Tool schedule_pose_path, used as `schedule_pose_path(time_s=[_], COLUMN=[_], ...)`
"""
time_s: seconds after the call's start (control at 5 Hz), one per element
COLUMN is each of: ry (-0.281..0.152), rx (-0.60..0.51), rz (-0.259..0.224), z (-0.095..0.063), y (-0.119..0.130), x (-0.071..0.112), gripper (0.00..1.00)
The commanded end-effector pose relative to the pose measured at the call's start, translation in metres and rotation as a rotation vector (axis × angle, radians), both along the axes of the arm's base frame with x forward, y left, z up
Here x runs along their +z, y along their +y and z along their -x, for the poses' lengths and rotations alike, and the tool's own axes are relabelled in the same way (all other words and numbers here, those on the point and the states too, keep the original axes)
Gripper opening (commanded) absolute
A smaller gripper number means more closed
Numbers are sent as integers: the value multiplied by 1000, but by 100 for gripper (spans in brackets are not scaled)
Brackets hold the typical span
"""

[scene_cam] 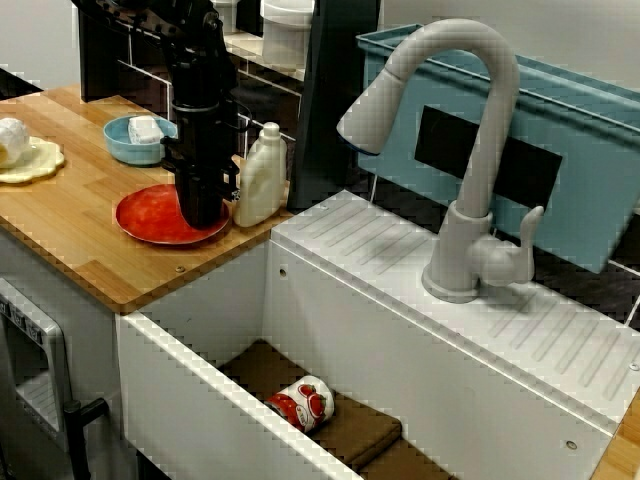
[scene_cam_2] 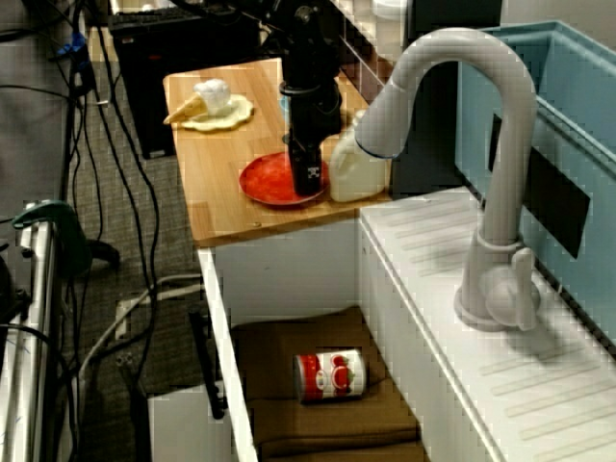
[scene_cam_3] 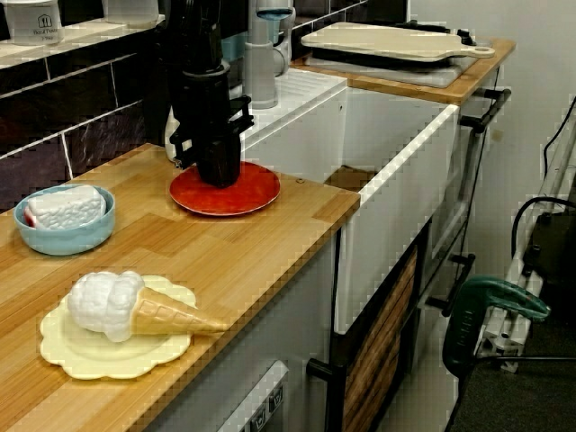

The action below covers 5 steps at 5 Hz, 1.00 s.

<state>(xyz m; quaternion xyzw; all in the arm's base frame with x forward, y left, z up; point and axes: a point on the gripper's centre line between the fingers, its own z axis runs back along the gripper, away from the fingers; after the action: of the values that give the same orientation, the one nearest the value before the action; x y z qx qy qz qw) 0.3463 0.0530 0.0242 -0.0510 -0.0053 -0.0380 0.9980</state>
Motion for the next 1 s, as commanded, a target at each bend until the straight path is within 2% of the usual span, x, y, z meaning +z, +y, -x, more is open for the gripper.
schedule_pose_path(time_s=[0.0,0.4,0.8], ry=[-33,-51,-67], rx=[-17,3,15], rz=[15,46,43], z=[9,12,25], y=[2,15,27], x=[19,29,34], gripper=[100,100,100])
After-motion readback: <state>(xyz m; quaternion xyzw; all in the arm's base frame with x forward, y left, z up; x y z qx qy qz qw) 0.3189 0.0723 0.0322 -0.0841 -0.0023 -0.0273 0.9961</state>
